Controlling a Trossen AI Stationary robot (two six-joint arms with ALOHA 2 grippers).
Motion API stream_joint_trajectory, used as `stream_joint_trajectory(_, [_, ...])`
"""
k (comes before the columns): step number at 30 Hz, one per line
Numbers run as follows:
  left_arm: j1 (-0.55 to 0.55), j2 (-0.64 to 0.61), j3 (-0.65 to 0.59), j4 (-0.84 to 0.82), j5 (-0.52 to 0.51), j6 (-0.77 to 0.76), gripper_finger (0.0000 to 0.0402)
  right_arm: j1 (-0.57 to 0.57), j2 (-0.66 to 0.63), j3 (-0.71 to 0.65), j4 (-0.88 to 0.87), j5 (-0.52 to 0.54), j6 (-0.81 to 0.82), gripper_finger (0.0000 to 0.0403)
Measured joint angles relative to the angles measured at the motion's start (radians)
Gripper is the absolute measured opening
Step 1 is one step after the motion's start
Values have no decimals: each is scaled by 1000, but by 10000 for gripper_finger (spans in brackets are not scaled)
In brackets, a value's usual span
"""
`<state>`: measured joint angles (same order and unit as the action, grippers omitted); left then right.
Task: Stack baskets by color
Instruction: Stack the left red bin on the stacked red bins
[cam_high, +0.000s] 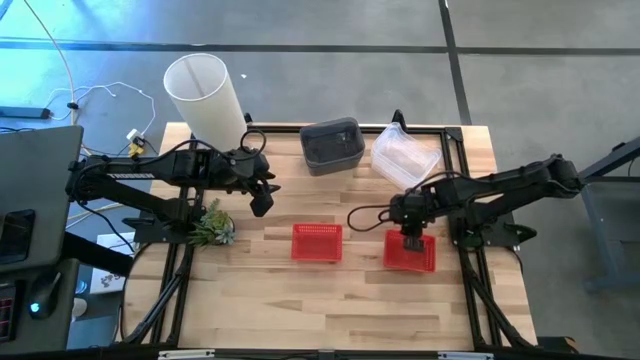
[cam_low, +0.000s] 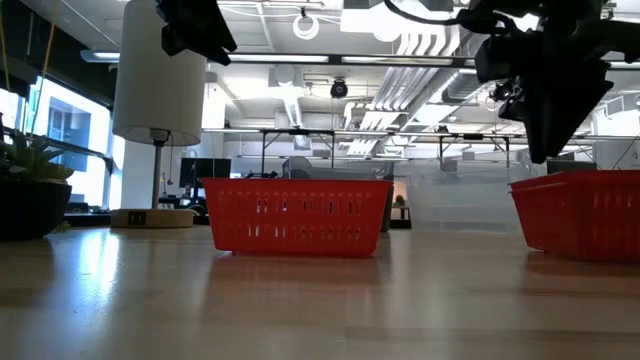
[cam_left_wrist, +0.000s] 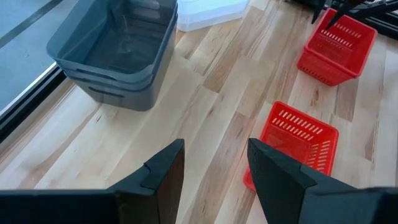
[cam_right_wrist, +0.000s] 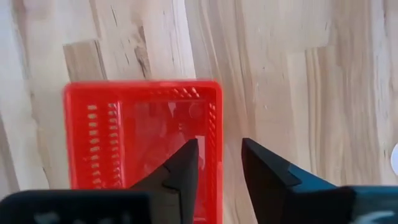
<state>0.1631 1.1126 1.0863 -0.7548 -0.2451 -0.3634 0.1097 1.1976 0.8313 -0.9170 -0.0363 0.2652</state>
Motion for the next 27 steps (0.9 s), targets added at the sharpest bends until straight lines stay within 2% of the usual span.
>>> stream_joint_trajectory(5, [-5, 0, 0, 1, 39, 0, 162, 1, 0, 47, 2, 0, 7, 113])
stream_joint_trajectory(11, [-83, 33, 0, 28, 22, 0, 162, 18, 0, 103, 2, 41, 4, 113])
stream_joint_trajectory(19, [-190, 157, 0, 101, 18, 25, 162, 44, 0, 123, 6, 108, 35, 113])
stream_joint_trajectory(27, [-219, 303, 0, 155, 13, 108, 162, 44, 0, 123, 10, 108, 75, 114])
